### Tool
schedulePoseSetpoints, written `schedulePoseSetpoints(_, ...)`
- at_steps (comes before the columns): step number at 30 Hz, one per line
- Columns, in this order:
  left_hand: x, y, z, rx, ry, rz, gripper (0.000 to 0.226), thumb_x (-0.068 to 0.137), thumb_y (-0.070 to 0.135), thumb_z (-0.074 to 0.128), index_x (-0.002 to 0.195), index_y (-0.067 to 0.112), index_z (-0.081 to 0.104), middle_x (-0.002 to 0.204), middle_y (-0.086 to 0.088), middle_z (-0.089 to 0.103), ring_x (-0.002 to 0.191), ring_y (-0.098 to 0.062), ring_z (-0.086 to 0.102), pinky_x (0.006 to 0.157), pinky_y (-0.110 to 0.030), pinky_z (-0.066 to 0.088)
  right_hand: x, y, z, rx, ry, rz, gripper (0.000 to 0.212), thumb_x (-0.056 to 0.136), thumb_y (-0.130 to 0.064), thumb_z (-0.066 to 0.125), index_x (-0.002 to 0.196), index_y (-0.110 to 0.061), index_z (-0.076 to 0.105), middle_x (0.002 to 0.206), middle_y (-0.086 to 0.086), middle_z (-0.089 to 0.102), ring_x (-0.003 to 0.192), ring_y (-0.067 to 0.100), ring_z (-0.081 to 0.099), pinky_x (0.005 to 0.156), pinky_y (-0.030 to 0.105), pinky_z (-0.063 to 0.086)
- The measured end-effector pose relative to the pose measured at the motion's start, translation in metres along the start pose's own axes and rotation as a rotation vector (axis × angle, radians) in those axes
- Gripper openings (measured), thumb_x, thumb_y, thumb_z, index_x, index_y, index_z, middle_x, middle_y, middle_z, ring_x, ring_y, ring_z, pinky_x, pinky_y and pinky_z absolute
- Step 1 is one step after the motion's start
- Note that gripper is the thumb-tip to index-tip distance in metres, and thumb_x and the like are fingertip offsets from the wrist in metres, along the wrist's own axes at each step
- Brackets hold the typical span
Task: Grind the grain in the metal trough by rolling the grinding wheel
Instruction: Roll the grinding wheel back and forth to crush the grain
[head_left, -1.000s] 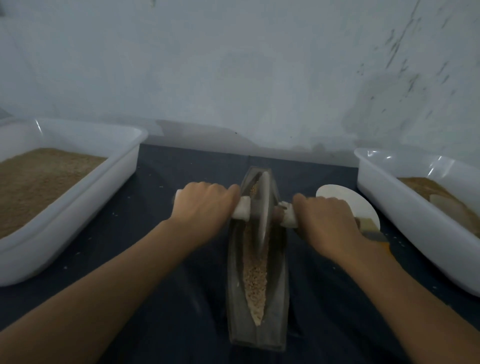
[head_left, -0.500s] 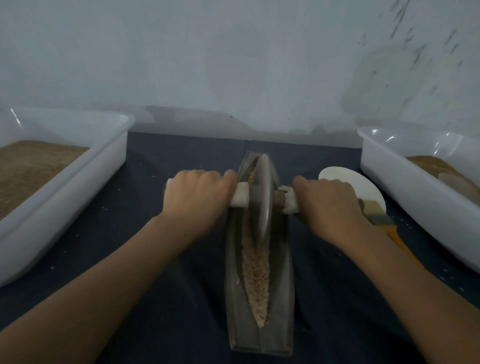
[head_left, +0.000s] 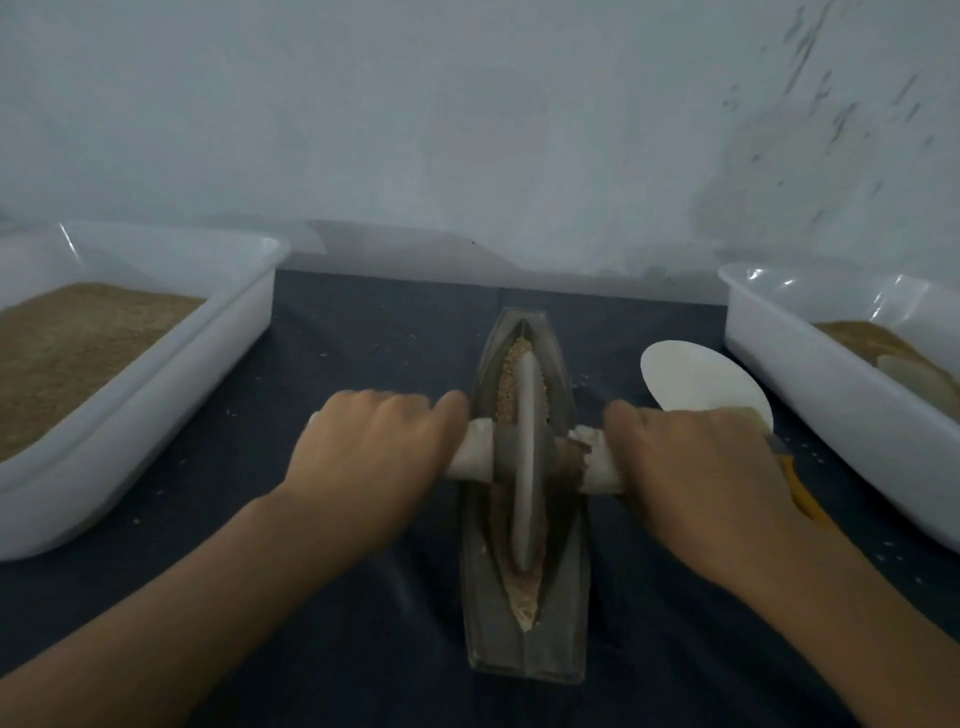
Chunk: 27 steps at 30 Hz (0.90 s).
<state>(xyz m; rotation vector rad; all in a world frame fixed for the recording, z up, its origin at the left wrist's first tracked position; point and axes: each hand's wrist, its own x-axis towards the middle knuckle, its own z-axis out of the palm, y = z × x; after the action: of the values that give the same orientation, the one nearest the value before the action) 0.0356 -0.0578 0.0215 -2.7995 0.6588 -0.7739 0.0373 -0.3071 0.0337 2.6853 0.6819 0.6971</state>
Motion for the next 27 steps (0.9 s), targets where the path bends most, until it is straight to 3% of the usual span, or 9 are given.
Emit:
schedulePoseSetpoints(2, -0.011, 0.001, -0.007, -0.023, -0.005, 0.023, 0.052, 0.042, 0.024, 0.086, 0.074, 0.021, 0.045, 0.055, 0.005, 0.046, 0.045, -0.012, 0.026, 0.044, -0.024, 0.019, -0.01, -0.002, -0.002, 0.053, 0.058, -0.009, 0.053, 0.037, -0.004, 0.083, 0.066, -0.018, 0.041, 0.047, 0.0, 0.046, 0.033, 0.023, 0.042, 0.038, 0.032, 0.035)
schedulePoseSetpoints(4, -0.009, 0.0, -0.004, 0.008, -0.03, 0.016, 0.052, 0.041, 0.024, 0.087, 0.072, 0.02, 0.046, 0.053, 0.005, 0.046, 0.044, -0.012, 0.026, 0.044, -0.023, 0.018, -0.008, -0.002, 0.002, 0.042, 0.035, 0.009, 0.05, 0.039, -0.003, 0.084, 0.065, -0.016, 0.044, 0.046, 0.001, 0.047, 0.033, 0.024, 0.043, 0.038, 0.03, 0.034)
schedulePoseSetpoints(9, 0.035, -0.01, 0.027, 0.126, -0.022, -0.065, 0.043, 0.06, 0.018, 0.078, 0.071, 0.019, 0.036, 0.051, 0.006, 0.038, 0.039, -0.016, 0.025, 0.045, -0.023, 0.007, 0.043, 0.012, 0.032, -0.067, -0.067, 0.107, 0.031, 0.078, -0.026, 0.066, 0.083, -0.022, 0.035, 0.072, -0.002, 0.059, 0.058, 0.024, 0.053, 0.052, 0.032, 0.027)
schedulePoseSetpoints(14, 0.082, -0.021, 0.052, 0.176, 0.037, -0.101, 0.035, 0.075, 0.02, 0.066, 0.077, 0.02, 0.031, 0.057, 0.003, 0.043, 0.047, -0.026, 0.045, 0.045, -0.03, 0.02, 0.08, 0.031, 0.057, -0.007, -0.036, 0.175, 0.025, 0.08, -0.026, 0.065, 0.087, -0.019, 0.042, 0.075, 0.005, 0.061, 0.065, 0.03, 0.057, 0.051, 0.033, 0.026)
schedulePoseSetpoints(17, 0.085, -0.019, 0.044, 0.217, 0.019, -0.078, 0.038, 0.075, 0.02, 0.067, 0.079, 0.021, 0.029, 0.061, 0.002, 0.048, 0.048, -0.023, 0.04, 0.046, -0.029, 0.019, 0.076, 0.029, 0.054, 0.04, -0.09, 0.194, 0.024, 0.084, -0.03, 0.061, 0.093, -0.017, 0.043, 0.08, 0.006, 0.061, 0.069, 0.032, 0.057, 0.054, 0.034, 0.028)
schedulePoseSetpoints(19, 0.073, -0.016, 0.038, 0.188, -0.005, -0.094, 0.033, 0.079, 0.021, 0.063, 0.081, 0.021, 0.03, 0.063, 0.004, 0.044, 0.051, -0.023, 0.042, 0.046, -0.029, 0.02, 0.062, 0.022, 0.041, 0.058, -0.104, 0.175, 0.027, 0.084, -0.033, 0.061, 0.088, -0.019, 0.038, 0.075, 0.002, 0.057, 0.061, 0.026, 0.048, 0.054, 0.033, 0.028)
schedulePoseSetpoints(22, 0.036, -0.01, 0.027, 0.075, -0.049, -0.071, 0.036, 0.08, 0.029, 0.064, 0.081, 0.026, 0.028, 0.065, 0.007, 0.043, 0.053, -0.019, 0.045, 0.049, -0.03, 0.027, 0.029, 0.008, 0.015, -0.048, -0.057, 0.049, 0.035, 0.075, -0.029, 0.071, 0.083, -0.02, 0.039, 0.07, 0.0, 0.059, 0.053, 0.023, 0.049, 0.05, 0.031, 0.026)
schedulePoseSetpoints(25, -0.001, -0.005, 0.008, -0.013, 0.008, -0.013, 0.053, 0.057, 0.032, 0.081, 0.074, 0.029, 0.03, 0.054, 0.01, 0.039, 0.041, -0.014, 0.033, 0.042, -0.022, 0.02, 0.003, -0.003, -0.007, -0.003, 0.057, -0.021, 0.046, 0.039, -0.002, 0.083, 0.068, -0.011, 0.048, 0.048, 0.006, 0.05, 0.034, 0.025, 0.046, 0.041, 0.024, 0.024)
schedulePoseSetpoints(27, -0.011, -0.006, 0.004, -0.047, -0.033, -0.001, 0.052, 0.049, 0.03, 0.084, 0.07, 0.026, 0.036, 0.049, 0.008, 0.041, 0.036, -0.016, 0.036, 0.04, -0.022, 0.022, -0.003, -0.005, -0.011, 0.036, 0.075, -0.032, 0.047, 0.033, 0.004, 0.081, 0.062, -0.01, 0.046, 0.043, 0.006, 0.046, 0.03, 0.024, 0.042, 0.042, 0.021, 0.02)
